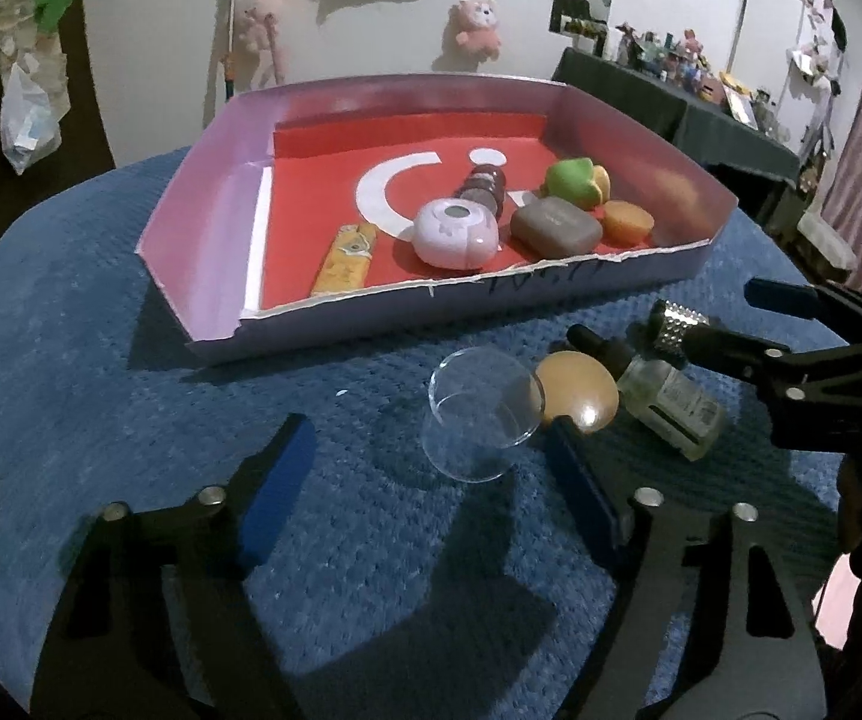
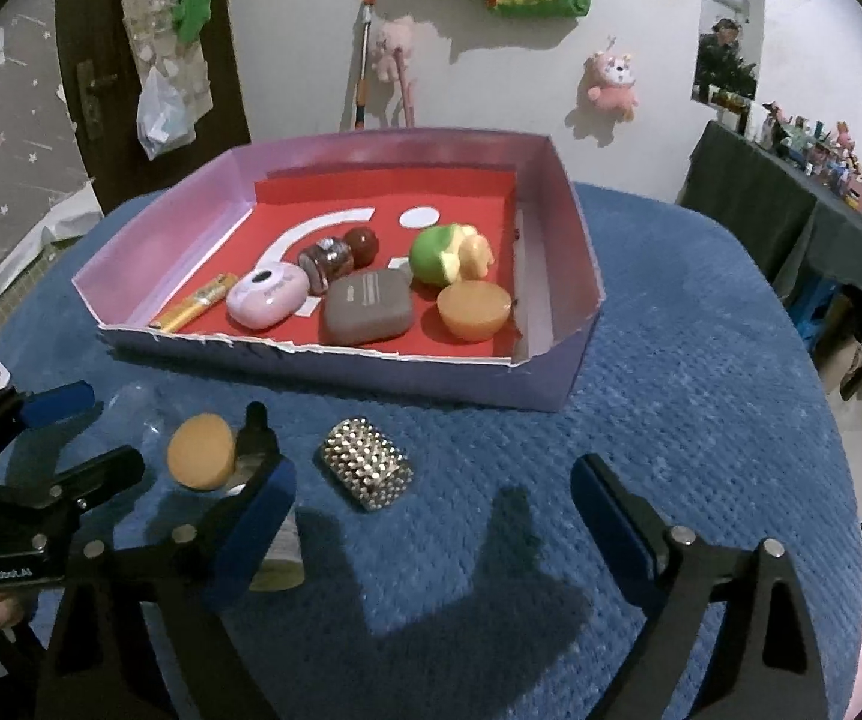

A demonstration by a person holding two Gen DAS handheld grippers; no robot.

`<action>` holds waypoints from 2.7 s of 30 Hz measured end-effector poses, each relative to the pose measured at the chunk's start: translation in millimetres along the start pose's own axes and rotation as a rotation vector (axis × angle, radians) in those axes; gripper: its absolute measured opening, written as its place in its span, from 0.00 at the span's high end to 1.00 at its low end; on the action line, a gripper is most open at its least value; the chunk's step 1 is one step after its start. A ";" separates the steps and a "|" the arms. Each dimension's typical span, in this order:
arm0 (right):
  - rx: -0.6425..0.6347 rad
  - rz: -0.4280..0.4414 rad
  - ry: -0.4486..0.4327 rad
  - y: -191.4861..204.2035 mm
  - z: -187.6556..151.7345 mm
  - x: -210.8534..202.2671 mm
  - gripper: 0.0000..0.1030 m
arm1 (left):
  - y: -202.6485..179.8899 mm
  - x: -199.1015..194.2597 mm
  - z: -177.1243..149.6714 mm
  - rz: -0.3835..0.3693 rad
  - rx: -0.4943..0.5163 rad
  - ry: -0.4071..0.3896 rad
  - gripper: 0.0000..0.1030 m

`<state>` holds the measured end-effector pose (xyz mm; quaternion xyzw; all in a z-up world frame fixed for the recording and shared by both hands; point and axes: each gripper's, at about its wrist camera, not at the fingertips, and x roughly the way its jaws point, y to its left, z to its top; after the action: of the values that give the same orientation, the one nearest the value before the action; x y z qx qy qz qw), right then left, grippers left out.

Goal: Organize rigid objects
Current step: 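Grasp the clear plastic cup with the left tool while the right tool grasps the silver studded cylinder, then carry the cup and studded cylinder into the pink box with both tools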

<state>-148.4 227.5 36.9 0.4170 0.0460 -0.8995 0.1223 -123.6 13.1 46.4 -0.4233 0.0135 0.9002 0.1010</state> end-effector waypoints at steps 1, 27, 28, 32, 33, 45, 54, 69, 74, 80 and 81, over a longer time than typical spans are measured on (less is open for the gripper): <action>-0.008 0.002 0.010 1.4 0.4 3.0 0.09 | -0.2 2.0 0.6 -0.004 0.002 0.007 0.30; -0.080 0.095 -0.051 21.1 9.9 -22.3 0.64 | -3.2 -25.3 20.2 -0.078 0.027 -0.085 0.63; -0.081 0.094 -0.059 22.3 11.2 -25.5 0.64 | -3.0 -26.2 21.1 -0.079 0.027 -0.088 0.63; -0.085 0.101 -0.066 24.7 13.7 -27.9 0.64 | -2.5 -28.5 21.7 -0.079 0.029 -0.093 0.63; -0.085 0.103 -0.065 24.7 12.9 -28.0 0.64 | -2.5 -28.4 21.5 -0.079 0.027 -0.092 0.63; -0.083 0.125 -0.071 24.4 15.0 -25.6 0.64 | 0.3 -36.8 27.0 -0.088 0.026 -0.108 0.63; -0.144 0.239 -0.074 40.0 75.6 -15.6 0.64 | 29.4 -25.5 91.3 -0.121 0.043 -0.095 0.63; -0.310 0.317 0.137 69.0 161.6 86.6 0.64 | 68.8 63.9 149.8 -0.079 0.139 0.075 0.63; -0.340 0.321 0.206 72.3 166.7 112.1 0.64 | 77.7 82.6 155.4 -0.061 0.142 0.121 0.63; -0.367 0.318 0.273 74.8 166.4 135.0 0.63 | 69.7 90.0 157.9 -0.003 0.203 0.172 0.63; -0.370 0.316 0.278 75.5 166.3 137.1 0.63 | 69.1 91.1 157.7 0.003 0.210 0.179 0.63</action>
<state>-337.1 99.0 41.6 0.5090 0.1602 -0.7796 0.3278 -313.3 -21.6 73.6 -0.4891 0.1171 0.8526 0.1419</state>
